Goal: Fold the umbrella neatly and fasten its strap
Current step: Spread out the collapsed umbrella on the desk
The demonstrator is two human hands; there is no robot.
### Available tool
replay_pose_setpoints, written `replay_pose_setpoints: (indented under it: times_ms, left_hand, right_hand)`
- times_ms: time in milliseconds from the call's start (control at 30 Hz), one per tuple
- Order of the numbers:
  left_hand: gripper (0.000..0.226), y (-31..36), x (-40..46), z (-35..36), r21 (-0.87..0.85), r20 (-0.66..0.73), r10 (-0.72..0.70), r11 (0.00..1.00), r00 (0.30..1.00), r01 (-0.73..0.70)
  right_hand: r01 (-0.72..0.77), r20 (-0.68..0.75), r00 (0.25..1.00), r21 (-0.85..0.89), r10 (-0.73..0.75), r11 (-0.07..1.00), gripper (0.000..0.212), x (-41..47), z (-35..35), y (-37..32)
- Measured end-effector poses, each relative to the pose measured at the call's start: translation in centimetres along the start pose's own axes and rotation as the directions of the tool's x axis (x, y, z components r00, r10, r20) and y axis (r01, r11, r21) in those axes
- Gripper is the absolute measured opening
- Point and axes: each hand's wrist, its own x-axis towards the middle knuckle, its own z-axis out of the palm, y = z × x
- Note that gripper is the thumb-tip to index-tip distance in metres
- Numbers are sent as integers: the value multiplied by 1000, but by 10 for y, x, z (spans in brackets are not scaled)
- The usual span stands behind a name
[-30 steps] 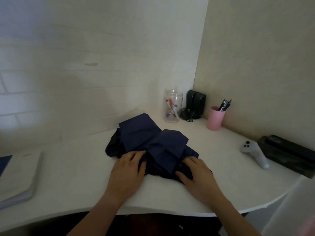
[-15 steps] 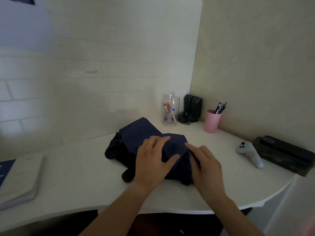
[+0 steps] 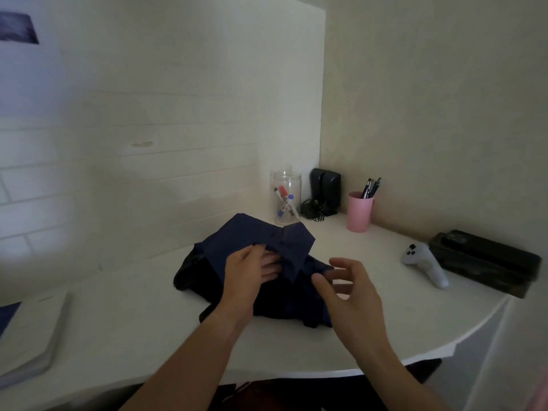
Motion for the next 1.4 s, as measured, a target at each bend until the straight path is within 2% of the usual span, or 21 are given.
replay_pose_setpoints:
  times_ms: [100,200,267,300,367,433,467,533,600,633,700,767,867,967,1000,1033,1100,1233,1300,1400]
  left_hand:
    - [29,6,-4,-4,26,24,15,1000,1000,-15]
    - [23,4,-10,-9,179,91,180,965,980,-194]
    - [20,-6,-11,-16,385,278,333,821,901,-422]
    - [22,-12,-13,-20,468,416,335,718,845,-515]
    - [24,-22,-19,-26,562,618,219,547,755,-620]
    - [24,-29,-24,-33,606,676,169,426,717,-672]
    - [25,-33,-25,-38,634,647,212,384,732,-671]
    - [27,-39,-23,-50,746,499,378,269,780,-609]
    - [34,-43,-20,-67,892,319,478,140,818,-429]
    - [41,-45,-19,-76,945,236,467,96,852,-314]
    - [51,-47,-18,-91,988,134,358,29,924,-155]
    - [49,-51,-14,-102,994,104,205,20,973,-111]
    - [39,-52,-4,-108,985,160,39,55,986,-162]
    - [35,-30,12,-119,960,165,-58,237,985,-146]
    - [33,-15,18,-124,952,165,-43,267,985,-148]
    - [32,4,24,-129,953,175,5,249,985,-171]
    - [32,47,35,-140,959,206,171,159,963,-234]
    - [29,125,54,-163,928,281,530,62,800,-367]
    - [32,142,61,-176,920,279,593,61,756,-387]
    - [33,134,61,-196,915,223,564,160,795,-371]
  right_hand:
    - [-218,104,974,173,203,960,31,0,10,3]
    - [-405,161,914,337,371,850,29,9,13,-5]
    - [-478,180,879,328,442,815,39,20,11,-12]
    - [-506,197,862,300,466,809,42,25,9,-14]
    - [-540,260,834,208,487,815,42,29,11,-13]
    - [-514,295,833,95,469,853,39,29,18,-6]
    - [-487,278,846,54,455,872,35,30,21,-1]
    - [-477,236,858,42,455,878,29,33,23,9]
    - [-514,228,844,81,486,854,32,36,20,16]
    - [-515,224,845,98,486,851,29,38,18,18]
    - [-491,205,862,112,463,864,18,39,15,20]
    - [-468,207,874,111,441,876,14,39,16,16]
    - [-488,279,852,112,444,866,25,39,25,3]
    - [-454,306,864,132,399,881,24,38,32,-15]
    - [-436,313,873,151,375,887,24,38,34,-23]
    - [-418,323,880,176,349,891,25,39,36,-32]
    - [-373,343,896,243,281,895,27,42,39,-52]
    - [-290,360,918,326,165,900,27,44,54,-91]
    - [-299,399,902,308,163,903,27,37,65,-101]
    - [-362,495,846,267,195,893,27,18,81,-100]
